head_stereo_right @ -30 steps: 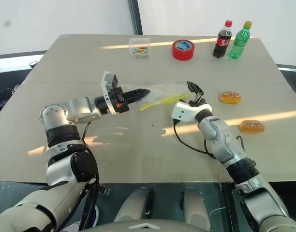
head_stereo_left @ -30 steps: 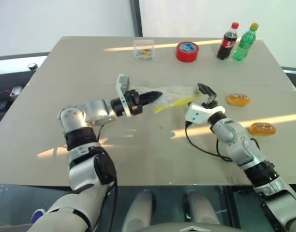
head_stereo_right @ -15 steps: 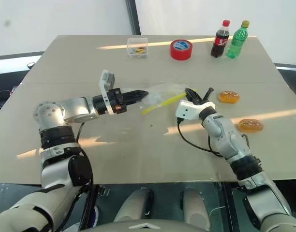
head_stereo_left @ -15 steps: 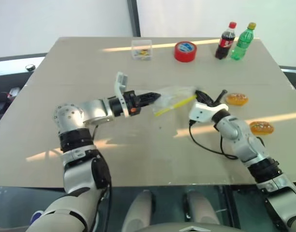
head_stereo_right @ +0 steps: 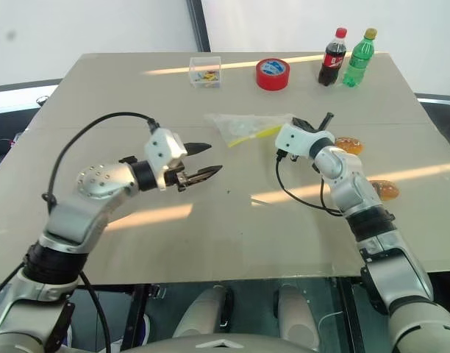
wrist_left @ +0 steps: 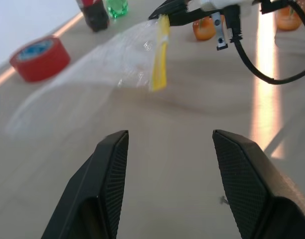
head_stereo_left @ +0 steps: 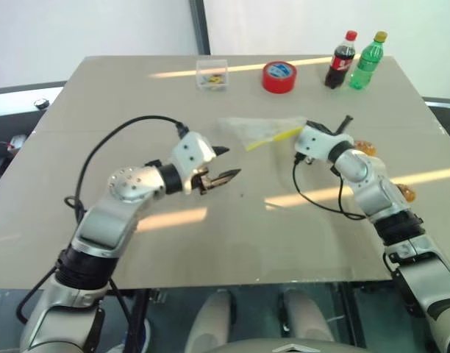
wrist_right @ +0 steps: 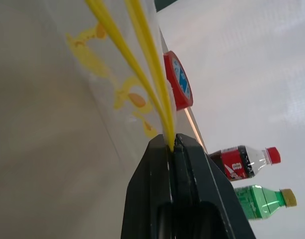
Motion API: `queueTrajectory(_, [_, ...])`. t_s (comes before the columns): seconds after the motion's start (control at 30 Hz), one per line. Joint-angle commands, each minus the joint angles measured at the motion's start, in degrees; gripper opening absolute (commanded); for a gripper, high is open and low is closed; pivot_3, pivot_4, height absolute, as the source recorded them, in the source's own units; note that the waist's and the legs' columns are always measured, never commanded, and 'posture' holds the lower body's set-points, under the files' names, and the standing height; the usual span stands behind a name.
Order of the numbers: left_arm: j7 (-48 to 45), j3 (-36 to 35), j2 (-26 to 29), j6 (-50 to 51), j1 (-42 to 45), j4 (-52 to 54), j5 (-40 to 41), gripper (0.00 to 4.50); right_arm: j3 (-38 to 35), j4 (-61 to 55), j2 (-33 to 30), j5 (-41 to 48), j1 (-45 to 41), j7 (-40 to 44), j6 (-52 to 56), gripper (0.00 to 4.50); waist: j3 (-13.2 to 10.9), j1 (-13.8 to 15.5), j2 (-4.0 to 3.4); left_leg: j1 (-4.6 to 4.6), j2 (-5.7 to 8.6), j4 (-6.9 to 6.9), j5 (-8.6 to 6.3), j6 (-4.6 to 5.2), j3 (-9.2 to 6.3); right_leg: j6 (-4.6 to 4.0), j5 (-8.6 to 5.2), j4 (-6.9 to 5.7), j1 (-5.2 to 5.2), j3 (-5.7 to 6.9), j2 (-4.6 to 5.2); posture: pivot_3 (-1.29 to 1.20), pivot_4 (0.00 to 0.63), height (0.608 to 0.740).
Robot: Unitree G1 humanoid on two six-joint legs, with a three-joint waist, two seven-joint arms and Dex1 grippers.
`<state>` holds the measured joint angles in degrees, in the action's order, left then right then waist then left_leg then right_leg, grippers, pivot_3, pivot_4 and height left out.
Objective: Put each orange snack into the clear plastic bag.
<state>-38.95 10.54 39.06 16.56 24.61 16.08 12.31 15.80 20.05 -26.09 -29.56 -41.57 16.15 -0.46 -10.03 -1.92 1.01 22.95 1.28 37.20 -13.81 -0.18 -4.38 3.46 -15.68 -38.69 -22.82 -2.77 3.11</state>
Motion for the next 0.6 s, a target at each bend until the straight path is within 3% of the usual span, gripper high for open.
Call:
queueTrajectory(0.03, [5.3,1.0,-1.9,-7.2,0.8,2.2,-9.3,2.86,-0.1,-2.9,-0.2,0.3,-0.6,1.7,0.3,0.0,0.0,0.0,0.0,0.0,0.01,0.01,-0.02,0.03,-0.01,0.0,0.0,0.0,0.0,0.01,0.0,0.0,0.15,0.74])
queueTrajectory(0.27, [9.6,4.6,-3.7,-15.0,2.1,-1.3,-23.4,2.86,-0.1,-6.5,1.3,0.6,0.9,3.4,2.7,0.0,0.0,-0.4,0.0,-0.03,0.05,0.03,-0.12,0.21,0.03,0.01,0.0,-0.13,-0.04,-0.03,-0.07,0.0,0.15,0.74])
queueTrajectory(0.6, [9.8,7.6,-7.3,-18.2,3.2,-6.3,-30.9,2.86,0.1,-11.0,2.8,0.3,2.2,4.2,6.9,0.0,0.0,-0.4,0.0,-0.01,0.06,0.1,-0.12,0.22,0.01,0.01,0.0,-0.16,-0.04,0.0,-0.08,0.0,0.15,0.74])
